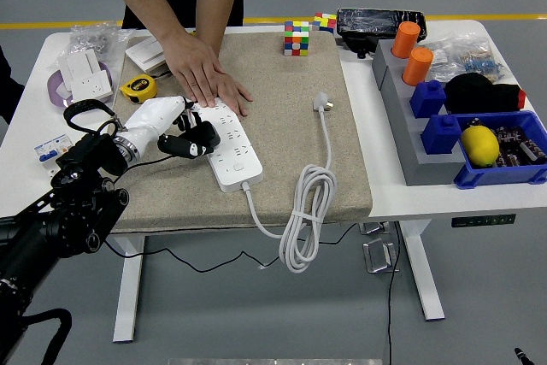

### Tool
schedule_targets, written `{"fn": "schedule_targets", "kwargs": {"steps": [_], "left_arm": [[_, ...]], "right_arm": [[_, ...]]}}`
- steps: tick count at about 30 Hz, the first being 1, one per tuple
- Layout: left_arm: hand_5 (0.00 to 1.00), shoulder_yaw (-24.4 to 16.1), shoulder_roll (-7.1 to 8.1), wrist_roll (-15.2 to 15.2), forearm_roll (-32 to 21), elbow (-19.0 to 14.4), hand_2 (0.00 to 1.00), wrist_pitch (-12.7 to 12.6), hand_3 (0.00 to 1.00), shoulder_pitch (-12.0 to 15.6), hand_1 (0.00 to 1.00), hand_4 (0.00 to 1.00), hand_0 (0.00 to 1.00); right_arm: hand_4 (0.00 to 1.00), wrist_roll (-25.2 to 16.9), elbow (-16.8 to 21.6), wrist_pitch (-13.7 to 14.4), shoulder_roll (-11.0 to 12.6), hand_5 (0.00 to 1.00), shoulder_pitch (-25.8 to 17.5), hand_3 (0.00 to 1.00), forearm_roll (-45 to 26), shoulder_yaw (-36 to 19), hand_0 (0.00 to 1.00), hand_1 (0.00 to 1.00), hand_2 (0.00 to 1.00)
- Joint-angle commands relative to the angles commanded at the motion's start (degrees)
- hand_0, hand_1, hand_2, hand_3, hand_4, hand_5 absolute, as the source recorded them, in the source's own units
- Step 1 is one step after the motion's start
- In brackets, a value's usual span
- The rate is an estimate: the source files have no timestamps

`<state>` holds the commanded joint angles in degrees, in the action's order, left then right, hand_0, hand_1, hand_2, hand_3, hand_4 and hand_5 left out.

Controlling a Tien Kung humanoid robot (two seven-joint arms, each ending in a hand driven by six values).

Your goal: Pick up the plug,place it near the board,insert it into the board,press the button

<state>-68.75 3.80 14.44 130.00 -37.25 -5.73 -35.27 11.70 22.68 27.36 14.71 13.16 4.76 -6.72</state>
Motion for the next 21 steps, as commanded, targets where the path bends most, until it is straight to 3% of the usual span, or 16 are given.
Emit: {"fn": "schedule_targets", "kwargs": {"steps": [21], "left_arm": [[0.047, -0.5, 0.37, -0.2, 0.0, -0.9, 0.326, 0.4, 0.443, 0.2, 0.436, 0.709, 0.474]], "right_arm": [[0.998, 0.0, -0.1, -0.1, 0.0, 0.998, -0.2, 0.760, -0.2, 0.0, 0.785, 0.733, 0.735]]}}
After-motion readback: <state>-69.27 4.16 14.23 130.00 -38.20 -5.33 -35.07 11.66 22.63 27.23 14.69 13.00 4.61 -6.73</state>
